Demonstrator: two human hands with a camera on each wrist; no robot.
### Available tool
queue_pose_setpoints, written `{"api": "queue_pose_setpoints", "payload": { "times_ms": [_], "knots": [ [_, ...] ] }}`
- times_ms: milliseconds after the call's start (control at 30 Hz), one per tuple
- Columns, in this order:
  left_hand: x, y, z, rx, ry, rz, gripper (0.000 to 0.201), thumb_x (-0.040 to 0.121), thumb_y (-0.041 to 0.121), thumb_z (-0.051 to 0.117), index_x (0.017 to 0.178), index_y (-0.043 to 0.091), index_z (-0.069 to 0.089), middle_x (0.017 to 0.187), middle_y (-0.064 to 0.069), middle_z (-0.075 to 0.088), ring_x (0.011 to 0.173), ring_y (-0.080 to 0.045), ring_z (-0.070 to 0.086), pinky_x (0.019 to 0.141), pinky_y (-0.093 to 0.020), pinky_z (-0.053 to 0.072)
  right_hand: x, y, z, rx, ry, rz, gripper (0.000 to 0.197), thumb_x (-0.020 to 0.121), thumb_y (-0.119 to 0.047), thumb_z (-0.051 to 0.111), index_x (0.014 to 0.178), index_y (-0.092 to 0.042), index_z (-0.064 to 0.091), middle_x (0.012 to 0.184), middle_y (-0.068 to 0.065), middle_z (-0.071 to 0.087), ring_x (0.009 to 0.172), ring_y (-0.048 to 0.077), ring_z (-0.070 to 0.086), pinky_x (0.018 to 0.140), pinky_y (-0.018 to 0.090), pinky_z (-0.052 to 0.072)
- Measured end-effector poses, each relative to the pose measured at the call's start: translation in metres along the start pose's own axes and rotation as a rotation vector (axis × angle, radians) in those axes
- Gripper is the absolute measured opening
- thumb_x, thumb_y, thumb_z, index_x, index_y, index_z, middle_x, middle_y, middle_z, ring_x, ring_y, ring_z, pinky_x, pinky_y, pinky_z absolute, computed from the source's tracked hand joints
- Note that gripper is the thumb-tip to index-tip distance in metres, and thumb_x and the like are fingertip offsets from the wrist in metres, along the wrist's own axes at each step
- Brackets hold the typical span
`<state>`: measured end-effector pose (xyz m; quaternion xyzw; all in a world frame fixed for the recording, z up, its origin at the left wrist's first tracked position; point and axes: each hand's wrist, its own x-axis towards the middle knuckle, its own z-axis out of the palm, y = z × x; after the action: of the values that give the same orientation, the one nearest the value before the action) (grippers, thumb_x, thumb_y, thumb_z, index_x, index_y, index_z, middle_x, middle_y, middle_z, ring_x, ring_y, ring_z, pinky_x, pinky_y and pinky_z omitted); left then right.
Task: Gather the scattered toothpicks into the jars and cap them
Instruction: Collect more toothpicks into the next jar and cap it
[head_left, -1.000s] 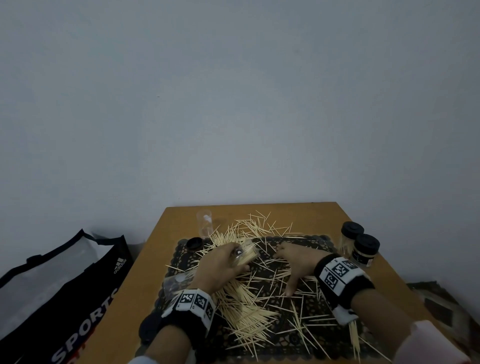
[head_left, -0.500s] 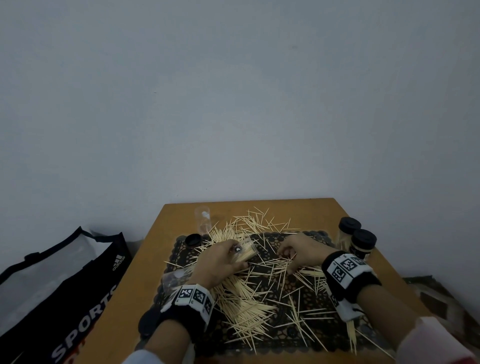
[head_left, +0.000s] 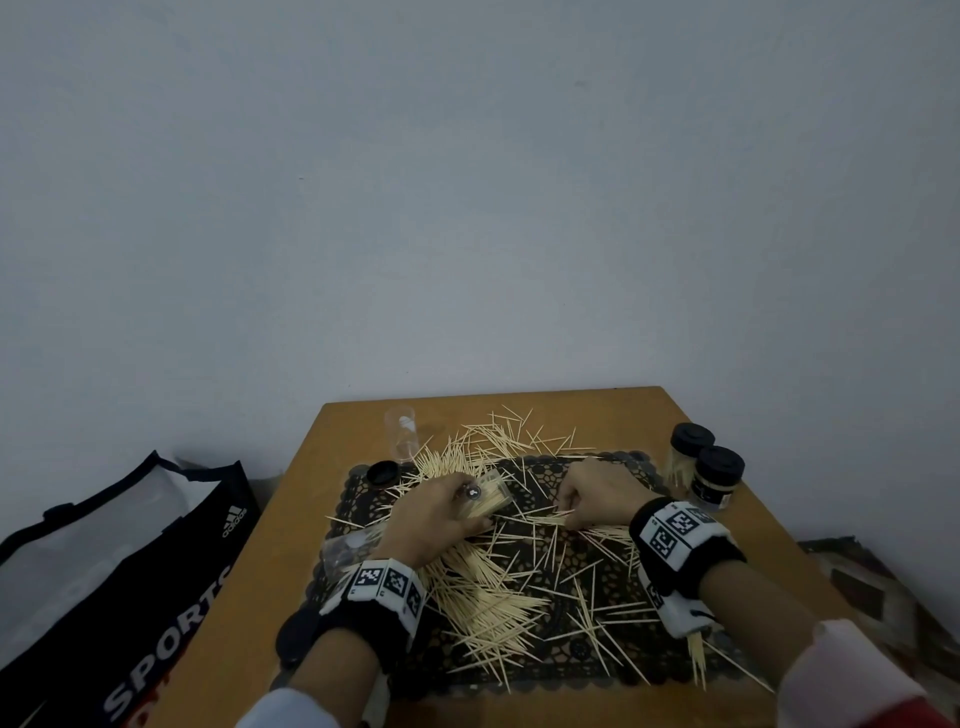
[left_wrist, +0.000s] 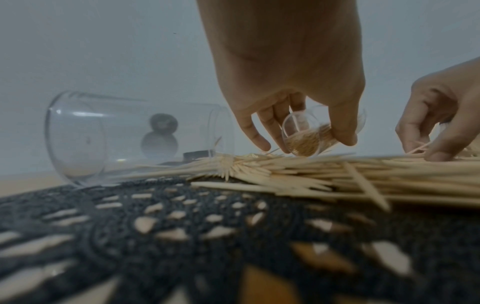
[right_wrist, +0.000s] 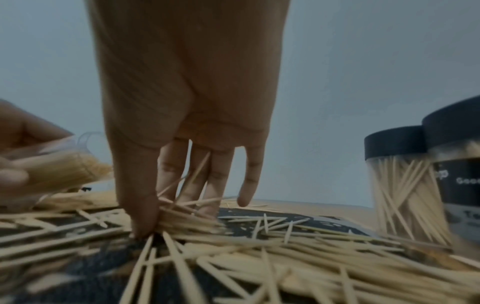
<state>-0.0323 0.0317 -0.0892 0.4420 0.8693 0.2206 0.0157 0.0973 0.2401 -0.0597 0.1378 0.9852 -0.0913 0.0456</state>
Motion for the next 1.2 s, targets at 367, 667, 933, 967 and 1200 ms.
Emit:
{"api": "queue_pose_setpoints", "payload": {
  "times_ms": [367, 667, 933, 967, 1200],
  "knots": [
    [0.001, -0.003, 0.002, -0.020, -0.001, 0.015, 0.058, 0.081, 0.054, 0.070, 0.129, 0.023, 0.054, 0.116, 0.005, 0.064, 0.096, -0.012, 0.056, 0.079, -0.027, 0.044, 0.002, -0.004, 0.002, -0.091, 0.130, -0.066, 0.011, 0.088, -0.029, 0.065, 0.090, -0.024, 0.075, 0.092, -0.010, 0.071, 0.080, 0.006, 0.060, 0.058, 0.016, 0.031],
    [0.002, -0.002, 0.002, -0.022, 0.007, 0.012, 0.058, 0.082, 0.053, 0.070, 0.131, 0.025, 0.053, 0.119, 0.005, 0.063, 0.102, -0.014, 0.058, 0.084, -0.028, 0.046, 0.007, -0.007, -0.003, 0.080, 0.215, -0.077, 0.014, 0.090, -0.030, 0.065, 0.094, -0.020, 0.074, 0.091, -0.007, 0.072, 0.076, 0.003, 0.061, 0.054, 0.006, 0.029],
    [0.002, 0.000, 0.002, -0.080, 0.003, 0.041, 0.060, 0.082, 0.049, 0.071, 0.133, 0.023, 0.053, 0.119, 0.003, 0.064, 0.100, -0.014, 0.058, 0.081, -0.026, 0.044, 0.019, -0.016, -0.011, 0.162, 0.098, -0.192, 0.014, 0.091, -0.028, 0.064, 0.097, -0.018, 0.072, 0.078, -0.010, 0.066, 0.064, 0.009, 0.057, 0.053, 0.013, 0.038],
    [0.002, 0.001, 0.002, -0.094, -0.007, 0.052, 0.060, 0.082, 0.048, 0.072, 0.133, 0.022, 0.053, 0.120, 0.003, 0.064, 0.100, -0.014, 0.058, 0.080, -0.025, 0.043, 0.020, -0.019, -0.013, 0.171, 0.070, -0.217, 0.015, 0.092, -0.028, 0.063, 0.097, -0.017, 0.071, 0.075, -0.011, 0.062, 0.061, 0.008, 0.051, 0.053, 0.014, 0.036],
    [0.000, 0.004, 0.003, -0.159, -0.020, 0.059, 0.059, 0.084, 0.044, 0.071, 0.133, 0.019, 0.052, 0.117, 0.001, 0.064, 0.096, -0.013, 0.058, 0.080, -0.024, 0.043, 0.027, -0.029, -0.029, 0.480, -0.119, -0.226, 0.017, 0.095, -0.012, 0.058, 0.110, -0.006, 0.061, 0.086, 0.005, 0.066, 0.056, 0.007, 0.058, 0.047, 0.018, 0.048]
  ]
}}
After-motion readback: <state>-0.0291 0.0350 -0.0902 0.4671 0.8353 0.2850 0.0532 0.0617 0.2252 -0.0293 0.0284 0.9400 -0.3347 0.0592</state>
